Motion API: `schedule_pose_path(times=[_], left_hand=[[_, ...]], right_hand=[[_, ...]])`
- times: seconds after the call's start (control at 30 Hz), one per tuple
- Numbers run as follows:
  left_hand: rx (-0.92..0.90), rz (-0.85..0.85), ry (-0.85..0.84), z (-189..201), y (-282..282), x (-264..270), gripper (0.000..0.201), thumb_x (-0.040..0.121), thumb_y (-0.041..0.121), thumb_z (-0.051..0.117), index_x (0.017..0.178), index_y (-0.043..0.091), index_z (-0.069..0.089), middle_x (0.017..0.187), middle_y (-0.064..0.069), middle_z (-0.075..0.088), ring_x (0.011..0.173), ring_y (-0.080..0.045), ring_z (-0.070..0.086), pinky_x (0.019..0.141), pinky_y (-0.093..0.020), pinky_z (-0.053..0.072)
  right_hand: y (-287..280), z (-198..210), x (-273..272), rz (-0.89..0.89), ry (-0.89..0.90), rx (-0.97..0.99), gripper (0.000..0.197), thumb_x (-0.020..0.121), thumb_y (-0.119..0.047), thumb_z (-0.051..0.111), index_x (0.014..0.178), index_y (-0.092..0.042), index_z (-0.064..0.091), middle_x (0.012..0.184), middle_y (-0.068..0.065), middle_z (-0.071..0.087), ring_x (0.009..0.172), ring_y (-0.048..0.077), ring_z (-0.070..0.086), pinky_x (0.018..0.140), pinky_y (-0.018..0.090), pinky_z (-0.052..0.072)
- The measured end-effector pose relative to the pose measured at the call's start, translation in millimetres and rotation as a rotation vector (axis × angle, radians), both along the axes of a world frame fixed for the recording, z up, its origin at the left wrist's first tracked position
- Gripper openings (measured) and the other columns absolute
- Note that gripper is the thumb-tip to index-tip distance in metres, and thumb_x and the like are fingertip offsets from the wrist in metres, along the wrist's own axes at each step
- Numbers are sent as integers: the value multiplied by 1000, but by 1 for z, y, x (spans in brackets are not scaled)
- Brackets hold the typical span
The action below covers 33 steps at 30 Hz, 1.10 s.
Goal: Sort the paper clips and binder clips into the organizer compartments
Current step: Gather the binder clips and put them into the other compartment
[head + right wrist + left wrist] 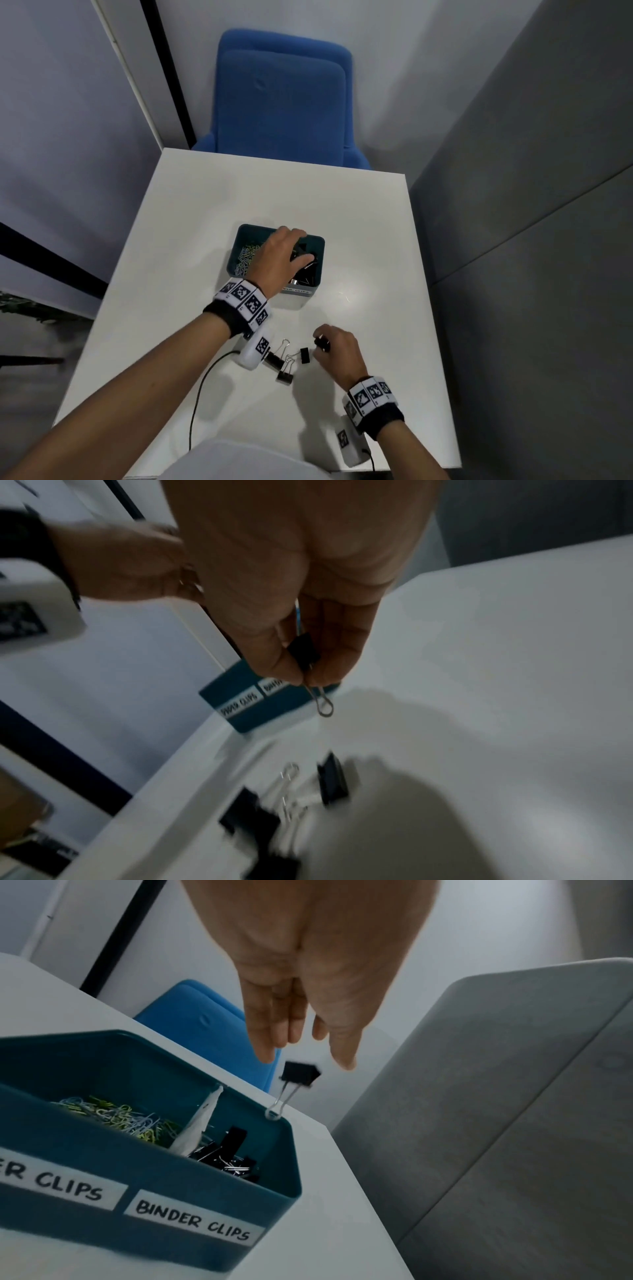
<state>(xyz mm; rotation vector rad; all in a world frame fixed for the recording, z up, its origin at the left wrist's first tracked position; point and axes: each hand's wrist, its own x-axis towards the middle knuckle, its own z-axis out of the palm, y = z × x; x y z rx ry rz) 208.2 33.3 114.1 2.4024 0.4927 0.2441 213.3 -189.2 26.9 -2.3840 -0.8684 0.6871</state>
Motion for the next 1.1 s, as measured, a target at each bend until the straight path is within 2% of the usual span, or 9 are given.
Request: schedule_pose_path(times=[0.2,0.37,0.43,0.5,0.57,0.7,0.8,0.93,1.1], left_hand=[[105,-157,-13,-34,-17,-47,8,92,19,55,94,21,62,86,7,60,69,-8,54,61,-25,45],[154,-314,390,-107,-23,-115,46,85,31,58,130,29,50,126,5,52,112,-19,51,73,-36,50],[163,-354,493,-130,-23,-136,72,77,38,68,141,30,38,136,0,45,118,-23,46,70,-36,53],[219,-411,579,-138,-27,-148,84,59,38,81,134,31,45,129,-3,50,106,-24,51,55,-30,54],[258,-411,610,-143,-31,-152,81,46,33,87,120,29,55,120,-4,53,94,-23,53,43,-25,49],[355,-472,525,-143,-36,-157,63,54,21,87,111,22,60,112,-6,59,86,-23,56,39,-25,46],[370,-490,561,-145,-36,-160,66,46,11,85,107,21,60,100,0,55,80,-18,52,34,-24,39],[389,-488,593,-146,-37,-162,56,36,5,81,85,20,58,83,2,43,67,-16,44,33,-25,31],[314,-435,625,-130,-37,-149,38,40,14,88,61,23,58,67,3,48,49,-15,49,29,-22,30]], right_hand=[[45,56,49,-83,-114,218,26,77,-5,66,101,-17,66,83,-4,66,71,12,60,68,21,48],[85,83,71,-129,-191,312,35,85,-16,67,119,-17,58,102,4,66,86,18,62,75,31,52],[84,78,65,-89,-265,280,37,87,-21,66,122,-17,56,106,3,63,92,18,58,76,32,49],[76,64,49,-22,-230,247,33,89,-20,63,121,-16,58,108,3,64,94,18,59,79,33,51],[62,45,29,86,-157,128,30,89,-17,62,119,-16,61,114,3,65,97,19,61,83,32,52],[32,-3,-5,338,-107,-179,46,84,-10,59,130,-18,56,131,5,56,120,25,49,88,39,50],[17,-30,-20,432,-105,-277,54,78,-5,61,129,-19,51,133,5,49,119,27,43,75,39,50],[5,-48,-34,462,-212,-254,36,68,1,68,98,-17,64,110,2,53,93,26,54,49,28,37],[0,-57,-40,412,-265,-216,30,60,1,74,82,-18,66,93,-2,57,83,22,56,44,27,42]])
